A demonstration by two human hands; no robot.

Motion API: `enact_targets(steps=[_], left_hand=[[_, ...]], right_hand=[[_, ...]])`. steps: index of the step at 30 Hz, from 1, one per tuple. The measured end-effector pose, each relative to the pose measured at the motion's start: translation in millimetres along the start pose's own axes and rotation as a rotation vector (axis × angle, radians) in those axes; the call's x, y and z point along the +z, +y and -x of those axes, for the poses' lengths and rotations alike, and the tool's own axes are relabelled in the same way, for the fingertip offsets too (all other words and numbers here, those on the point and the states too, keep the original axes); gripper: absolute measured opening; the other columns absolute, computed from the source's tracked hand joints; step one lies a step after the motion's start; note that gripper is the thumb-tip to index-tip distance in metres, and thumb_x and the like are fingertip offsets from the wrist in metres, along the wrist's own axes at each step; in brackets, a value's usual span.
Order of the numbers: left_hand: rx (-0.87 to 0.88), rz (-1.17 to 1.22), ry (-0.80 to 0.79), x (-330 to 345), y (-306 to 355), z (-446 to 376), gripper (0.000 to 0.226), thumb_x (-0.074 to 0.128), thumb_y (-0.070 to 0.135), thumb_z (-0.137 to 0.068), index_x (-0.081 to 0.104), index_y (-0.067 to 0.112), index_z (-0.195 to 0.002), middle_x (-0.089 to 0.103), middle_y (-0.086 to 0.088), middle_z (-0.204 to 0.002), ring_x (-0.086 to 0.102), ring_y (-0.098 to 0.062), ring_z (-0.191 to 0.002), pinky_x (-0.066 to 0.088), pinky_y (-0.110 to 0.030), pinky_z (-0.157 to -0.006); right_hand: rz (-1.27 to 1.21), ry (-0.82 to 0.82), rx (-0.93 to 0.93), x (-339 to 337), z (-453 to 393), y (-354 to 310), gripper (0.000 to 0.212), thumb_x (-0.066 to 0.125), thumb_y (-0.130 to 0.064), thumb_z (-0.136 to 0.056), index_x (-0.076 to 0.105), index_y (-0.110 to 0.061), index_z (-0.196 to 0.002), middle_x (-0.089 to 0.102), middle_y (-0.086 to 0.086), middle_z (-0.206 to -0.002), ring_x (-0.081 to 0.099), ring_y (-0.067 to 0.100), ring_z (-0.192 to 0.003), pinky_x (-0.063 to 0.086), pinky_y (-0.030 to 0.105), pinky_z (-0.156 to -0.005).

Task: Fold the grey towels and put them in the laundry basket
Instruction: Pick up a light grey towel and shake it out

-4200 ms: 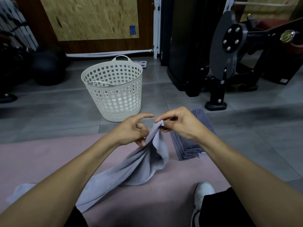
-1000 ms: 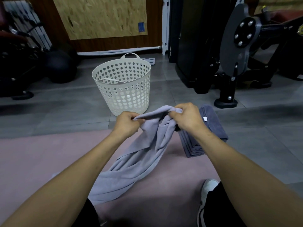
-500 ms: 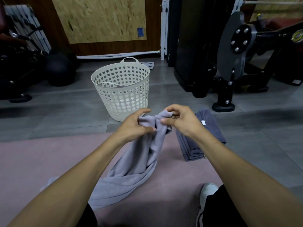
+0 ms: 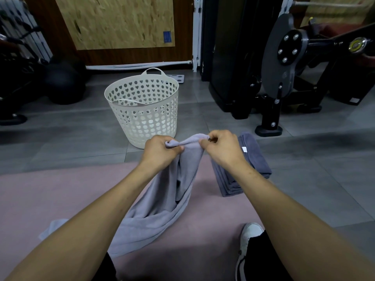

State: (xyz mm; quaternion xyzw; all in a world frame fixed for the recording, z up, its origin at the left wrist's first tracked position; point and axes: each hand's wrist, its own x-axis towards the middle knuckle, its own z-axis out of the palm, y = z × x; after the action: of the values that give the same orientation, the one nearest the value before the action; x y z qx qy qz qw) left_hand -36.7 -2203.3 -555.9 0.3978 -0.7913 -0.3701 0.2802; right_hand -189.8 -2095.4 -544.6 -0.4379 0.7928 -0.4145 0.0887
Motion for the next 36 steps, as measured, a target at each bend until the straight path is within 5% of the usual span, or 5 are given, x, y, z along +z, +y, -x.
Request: enact_targets(steps=[14, 18, 23, 32, 36], left_hand=[[0.037, 0.045, -0.113, -3.1, -0.5, 7.6, 0.017, 0.079, 0.021, -0.077, 0.070, 0.018, -0.091, 0.060, 0.015, -0.068, 0.053, 0.009, -0.059, 0.037, -0.006, -0.058], [0.096, 0.077, -0.216, 4.6, 2.6, 7.4, 0.033, 0.083, 0.028, -0.074, 0.072, 0.024, -0.104, 0.071, 0.011, -0.092, 0.060, 0.004, -0.088, 0.045, -0.014, -0.080], [0.103, 0.066, -0.221, 12.6, 2.1, 5.3, 0.009, 0.072, 0.008, -0.078, 0.073, 0.012, -0.070, 0.069, -0.005, -0.068, 0.054, -0.005, -0.063, 0.043, -0.025, -0.064], [-0.002, 0.073, -0.076, -3.7, 6.0, -3.6, 0.010, 0.070, 0.013, -0.079, 0.073, 0.015, -0.070, 0.069, -0.003, -0.069, 0.056, -0.006, -0.062, 0.043, -0.021, -0.060], [0.002, 0.005, -0.152, -1.1, -1.3, -4.3, 0.006, 0.073, 0.019, -0.081, 0.071, 0.014, -0.084, 0.066, 0.004, -0.071, 0.055, -0.002, -0.062, 0.044, -0.016, -0.059]], right_hand=[[-0.295, -0.132, 0.056, -16.1, -3.2, 11.7, 0.029, 0.060, 0.002, -0.082, 0.043, -0.011, -0.063, 0.047, 0.009, -0.055, 0.052, 0.016, -0.044, 0.047, 0.028, -0.047], [-0.380, -0.212, 0.002, -12.1, -0.5, 4.0, 0.031, 0.066, 0.006, -0.083, 0.044, -0.008, -0.066, 0.048, 0.007, -0.054, 0.052, 0.016, -0.048, 0.050, 0.026, -0.048], [-0.465, -0.232, 0.079, -7.2, -1.1, 6.6, 0.028, 0.073, 0.003, -0.080, 0.048, -0.011, -0.079, 0.052, -0.007, -0.045, 0.052, 0.011, -0.047, 0.050, 0.023, -0.050], [-0.338, -0.365, 0.030, -19.1, -0.2, 14.5, 0.010, 0.075, -0.012, -0.082, 0.069, -0.013, -0.074, 0.055, 0.000, -0.060, 0.046, 0.009, -0.057, 0.040, 0.023, -0.057], [-0.066, -0.150, 0.012, -17.4, -3.5, 19.3, 0.014, 0.064, -0.015, -0.089, 0.062, -0.007, -0.079, 0.060, 0.002, -0.063, 0.053, 0.013, -0.054, 0.044, 0.027, -0.055]])
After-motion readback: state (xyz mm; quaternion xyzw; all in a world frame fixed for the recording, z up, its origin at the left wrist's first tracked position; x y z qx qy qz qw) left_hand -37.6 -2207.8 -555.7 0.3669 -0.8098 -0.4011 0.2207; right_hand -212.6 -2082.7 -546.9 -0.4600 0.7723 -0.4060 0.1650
